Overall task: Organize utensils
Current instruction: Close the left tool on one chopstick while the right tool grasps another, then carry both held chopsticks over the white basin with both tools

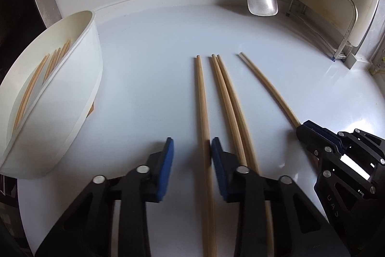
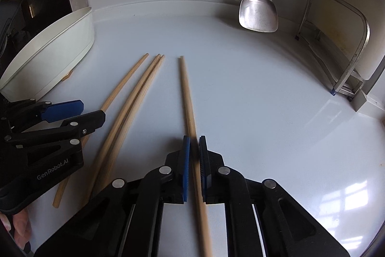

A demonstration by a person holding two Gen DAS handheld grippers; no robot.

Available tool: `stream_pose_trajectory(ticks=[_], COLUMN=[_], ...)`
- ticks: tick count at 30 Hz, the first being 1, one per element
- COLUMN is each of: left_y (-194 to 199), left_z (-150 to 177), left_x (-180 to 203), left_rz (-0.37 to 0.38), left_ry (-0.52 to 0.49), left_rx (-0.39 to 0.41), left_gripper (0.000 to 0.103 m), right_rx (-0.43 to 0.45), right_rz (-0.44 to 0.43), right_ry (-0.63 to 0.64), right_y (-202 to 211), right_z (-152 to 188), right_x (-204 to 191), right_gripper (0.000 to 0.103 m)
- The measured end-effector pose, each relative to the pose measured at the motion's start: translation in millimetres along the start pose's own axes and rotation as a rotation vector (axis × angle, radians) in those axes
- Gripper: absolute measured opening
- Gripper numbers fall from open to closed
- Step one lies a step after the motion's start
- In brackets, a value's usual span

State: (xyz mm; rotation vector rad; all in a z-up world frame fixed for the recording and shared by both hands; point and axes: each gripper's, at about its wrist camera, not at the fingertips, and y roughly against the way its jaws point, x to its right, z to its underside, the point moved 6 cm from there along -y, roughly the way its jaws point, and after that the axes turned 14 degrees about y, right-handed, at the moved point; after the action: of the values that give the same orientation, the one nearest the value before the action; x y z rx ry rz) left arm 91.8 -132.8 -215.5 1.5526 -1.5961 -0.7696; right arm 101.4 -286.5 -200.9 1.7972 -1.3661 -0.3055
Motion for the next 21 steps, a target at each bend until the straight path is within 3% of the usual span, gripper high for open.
stream_pose_trajectory(ticks=[2,13,21], left_y=[1,23,77], left_z=[1,-7,-36], left_x=[3,-6,-25], left_rz=[-0.001,0.071,0.108], left_ry=[-0.013,0.037,0.059], left_rx=[-0.011,-0.09,-0.054], left_gripper=[0.008,0.007,0.007], right_rx=[-0.002,-0.005,-0.008], right_rz=[-0.011,-0.076,-0.083], right_ry=[-0.016,-0.136,-0.156], right_y=[0,19,53], right_z=[0,-8,-34], right_x=[2,9,-6], right_gripper=[0.006,0.006,0.006])
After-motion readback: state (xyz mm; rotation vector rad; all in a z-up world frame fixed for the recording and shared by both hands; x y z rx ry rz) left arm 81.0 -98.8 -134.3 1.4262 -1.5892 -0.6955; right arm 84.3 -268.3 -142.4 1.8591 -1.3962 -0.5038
